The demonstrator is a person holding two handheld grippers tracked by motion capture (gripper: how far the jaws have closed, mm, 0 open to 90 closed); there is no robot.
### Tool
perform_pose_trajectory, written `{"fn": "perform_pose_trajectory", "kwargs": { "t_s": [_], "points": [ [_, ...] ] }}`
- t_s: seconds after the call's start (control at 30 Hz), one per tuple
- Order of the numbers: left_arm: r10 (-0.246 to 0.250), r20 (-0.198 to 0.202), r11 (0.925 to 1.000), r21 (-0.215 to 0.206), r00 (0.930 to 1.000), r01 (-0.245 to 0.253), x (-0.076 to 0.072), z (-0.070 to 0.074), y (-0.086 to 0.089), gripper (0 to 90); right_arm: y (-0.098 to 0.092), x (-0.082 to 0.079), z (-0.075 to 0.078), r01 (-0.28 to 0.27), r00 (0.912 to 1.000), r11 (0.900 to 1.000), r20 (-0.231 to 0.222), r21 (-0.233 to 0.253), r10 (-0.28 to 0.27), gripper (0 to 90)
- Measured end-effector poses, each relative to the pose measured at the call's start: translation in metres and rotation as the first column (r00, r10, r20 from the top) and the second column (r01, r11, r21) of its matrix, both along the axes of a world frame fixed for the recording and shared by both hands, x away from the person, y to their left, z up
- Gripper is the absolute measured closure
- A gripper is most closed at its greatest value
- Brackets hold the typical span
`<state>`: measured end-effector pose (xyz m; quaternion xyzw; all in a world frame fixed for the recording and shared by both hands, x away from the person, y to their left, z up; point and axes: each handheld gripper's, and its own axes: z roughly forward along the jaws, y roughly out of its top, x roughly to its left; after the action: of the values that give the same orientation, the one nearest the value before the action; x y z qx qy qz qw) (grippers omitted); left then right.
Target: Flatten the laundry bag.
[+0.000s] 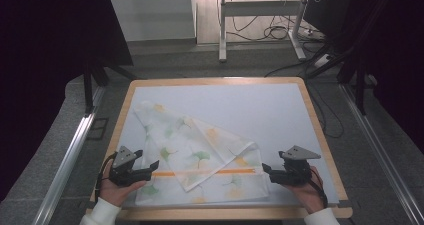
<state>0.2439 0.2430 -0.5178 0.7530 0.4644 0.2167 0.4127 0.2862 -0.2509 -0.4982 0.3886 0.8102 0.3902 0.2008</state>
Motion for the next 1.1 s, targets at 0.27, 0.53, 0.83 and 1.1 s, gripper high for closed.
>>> {"fn": "perform_pose_trajectory", "kwargs": {
  "t_s": [0.27, 0.53, 0.83, 1.1],
  "points": [
    [-0.014, -0.006, 0.9998, -0.014, 0.9999, 0.014, -0.008, -0.002, 0.002, 24.5, -0.001, 0.003, -0.003, 0.007, 0.9999, 1.000, -0.014, -0.005, -0.007, 24.0],
    [-0.016, -0.011, 0.9998, -0.014, 0.9998, 0.016, -0.010, -0.004, 0.003, 23.8, 0.001, 0.003, -0.004, -0.011, 0.9997, 1.000, -0.023, -0.009, 0.011, 25.6],
    [-0.016, -0.027, 0.9999, 0.004, 0.9995, 0.016, -0.008, -0.007, 0.001, 23.6, 0.000, 0.003, -0.003, -0.012, 0.9994, 1.000, -0.032, 0.004, 0.012, 28.1],
    [-0.016, -0.025, 0.9998, 0.007, 0.9996, 0.016, -0.008, -0.005, -0.001, 23.4, 0.010, 0.007, 0.014, -0.060, 0.9972, 0.998, -0.043, 0.035, 0.062, 29.4]
  ]
}}
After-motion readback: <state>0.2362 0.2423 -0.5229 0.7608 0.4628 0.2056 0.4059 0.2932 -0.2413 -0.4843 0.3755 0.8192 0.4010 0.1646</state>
